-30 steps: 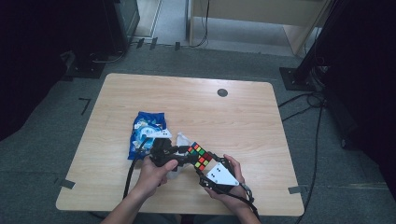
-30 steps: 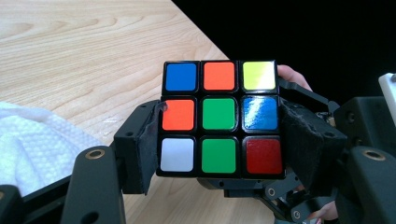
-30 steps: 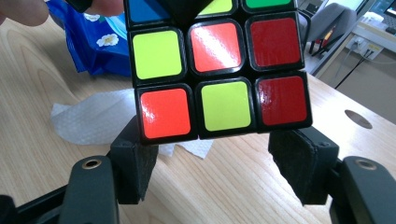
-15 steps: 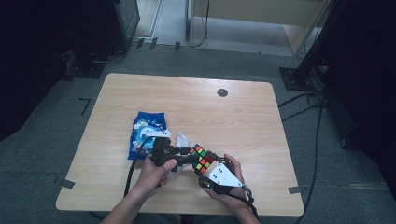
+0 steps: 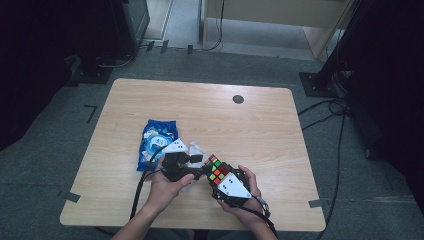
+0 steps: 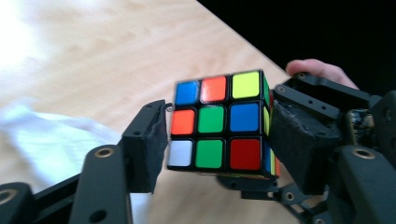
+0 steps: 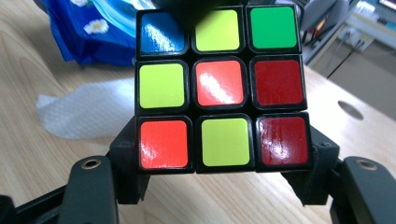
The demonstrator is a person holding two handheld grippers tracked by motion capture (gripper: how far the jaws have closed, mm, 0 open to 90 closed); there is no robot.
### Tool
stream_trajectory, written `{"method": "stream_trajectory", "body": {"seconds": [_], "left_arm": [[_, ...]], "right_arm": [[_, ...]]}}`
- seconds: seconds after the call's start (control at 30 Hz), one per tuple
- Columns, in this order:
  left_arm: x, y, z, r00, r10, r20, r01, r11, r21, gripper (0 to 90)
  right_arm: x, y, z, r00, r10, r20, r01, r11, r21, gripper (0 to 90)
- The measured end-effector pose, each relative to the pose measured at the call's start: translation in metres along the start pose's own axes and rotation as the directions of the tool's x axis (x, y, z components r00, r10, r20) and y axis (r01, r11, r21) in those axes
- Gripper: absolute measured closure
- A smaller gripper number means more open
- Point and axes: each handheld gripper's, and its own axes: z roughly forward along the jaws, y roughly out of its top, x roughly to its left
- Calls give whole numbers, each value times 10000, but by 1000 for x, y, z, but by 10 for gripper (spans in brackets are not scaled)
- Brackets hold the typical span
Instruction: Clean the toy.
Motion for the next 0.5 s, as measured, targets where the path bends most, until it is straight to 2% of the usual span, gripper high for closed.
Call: {"method": "stream_trajectory", "body": {"seconds": [0.03,0.13,0.23,0.27,0.33,0.4,0.43,0.5], "left_arm": [[-3,1,-2,9996,228,-141,-228,9997,-29,406],[-9,2,-2,9974,678,245,-678,9977,-1,401],[-19,0,8,9900,1388,259,-1402,9884,590,382],[-21,-2,11,9888,1493,62,-1494,9863,707,370],[-18,-2,13,9902,1397,5,-1392,9870,804,371],[-12,-2,12,9934,1088,355,-1114,9905,806,378],[-11,-2,11,9933,1069,450,-1104,9905,826,377],[-13,-2,12,9915,1242,387,-1272,9878,894,367]], "right_arm": [[-1,-1,1,10000,67,11,-67,9999,115,348],[-3,-2,3,9995,299,91,-302,9990,321,348],[-3,-1,4,9992,397,-46,-395,9986,340,348],[-2,-1,3,9992,380,-83,-378,9990,245,348],[-1,0,2,9995,306,-23,-305,9992,248,348],[-1,0,1,9991,418,22,-419,9989,199,348],[-2,0,1,9991,413,44,-414,9990,177,348],[-3,0,0,9988,496,46,-497,9986,170,348]]}}
